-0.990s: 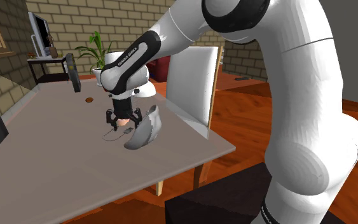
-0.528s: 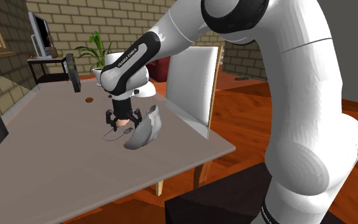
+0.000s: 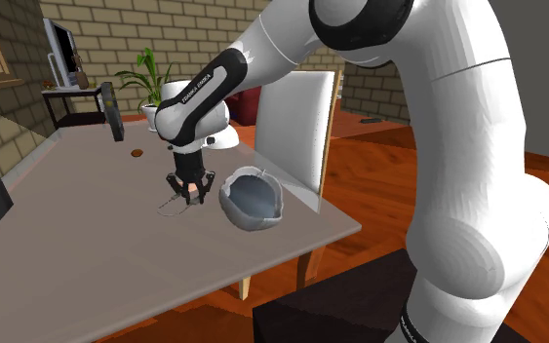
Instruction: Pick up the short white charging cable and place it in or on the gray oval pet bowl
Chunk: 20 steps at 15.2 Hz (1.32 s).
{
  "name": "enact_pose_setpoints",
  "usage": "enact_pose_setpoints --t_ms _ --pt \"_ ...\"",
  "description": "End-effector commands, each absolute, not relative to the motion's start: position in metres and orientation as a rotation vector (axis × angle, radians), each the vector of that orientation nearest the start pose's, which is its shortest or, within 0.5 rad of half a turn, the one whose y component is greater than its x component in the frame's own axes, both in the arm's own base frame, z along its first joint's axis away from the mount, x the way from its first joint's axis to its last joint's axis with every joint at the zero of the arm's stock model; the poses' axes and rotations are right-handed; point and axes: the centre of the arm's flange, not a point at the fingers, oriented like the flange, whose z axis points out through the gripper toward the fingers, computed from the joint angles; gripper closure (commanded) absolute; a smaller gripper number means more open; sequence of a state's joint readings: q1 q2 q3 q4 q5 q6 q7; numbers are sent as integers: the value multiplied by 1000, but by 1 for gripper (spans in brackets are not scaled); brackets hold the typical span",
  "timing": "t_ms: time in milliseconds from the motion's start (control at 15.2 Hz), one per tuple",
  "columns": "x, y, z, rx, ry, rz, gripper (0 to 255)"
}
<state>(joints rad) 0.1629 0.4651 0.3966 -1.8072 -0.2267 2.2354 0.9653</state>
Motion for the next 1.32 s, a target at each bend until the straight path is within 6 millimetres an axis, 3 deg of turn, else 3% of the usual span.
enact_pose_setpoints --t_ms 0,1254 --pt "560 322 299 -3108 472 2 255" --pt "562 322 393 -3108 472 2 255"
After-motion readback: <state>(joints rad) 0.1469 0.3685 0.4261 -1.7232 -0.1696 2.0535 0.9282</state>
